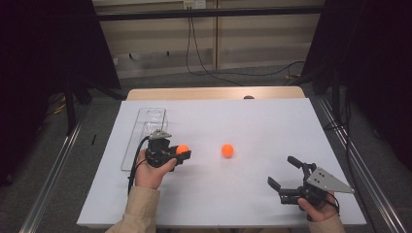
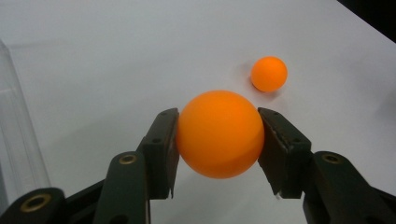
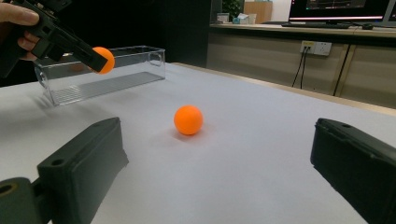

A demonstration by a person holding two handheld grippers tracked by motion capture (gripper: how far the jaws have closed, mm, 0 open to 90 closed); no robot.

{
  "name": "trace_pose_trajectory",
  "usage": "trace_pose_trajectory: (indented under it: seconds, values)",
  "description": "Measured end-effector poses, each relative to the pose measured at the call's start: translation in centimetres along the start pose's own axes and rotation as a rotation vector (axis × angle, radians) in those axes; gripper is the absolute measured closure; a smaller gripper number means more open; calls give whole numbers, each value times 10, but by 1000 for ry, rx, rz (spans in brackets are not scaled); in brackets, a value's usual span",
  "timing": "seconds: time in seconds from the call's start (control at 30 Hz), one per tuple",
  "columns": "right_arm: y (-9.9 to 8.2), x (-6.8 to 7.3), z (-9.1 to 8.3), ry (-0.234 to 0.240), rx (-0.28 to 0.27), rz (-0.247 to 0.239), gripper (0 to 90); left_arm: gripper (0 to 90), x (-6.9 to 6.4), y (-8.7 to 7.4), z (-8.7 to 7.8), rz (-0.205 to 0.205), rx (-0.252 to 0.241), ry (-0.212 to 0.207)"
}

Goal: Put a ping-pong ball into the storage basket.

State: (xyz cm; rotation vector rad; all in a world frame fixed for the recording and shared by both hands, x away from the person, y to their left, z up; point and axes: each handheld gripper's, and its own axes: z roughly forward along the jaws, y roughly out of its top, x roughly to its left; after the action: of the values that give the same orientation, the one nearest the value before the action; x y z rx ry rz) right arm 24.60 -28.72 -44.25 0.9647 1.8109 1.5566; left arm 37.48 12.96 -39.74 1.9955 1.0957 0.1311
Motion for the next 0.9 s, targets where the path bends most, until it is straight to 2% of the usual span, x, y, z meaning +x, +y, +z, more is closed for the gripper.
trace_pose_trajectory:
  seconds: [0.9]
  values:
    - [0,0,0,0,0,0,24,509,7,3,-11,-5,-17,13]
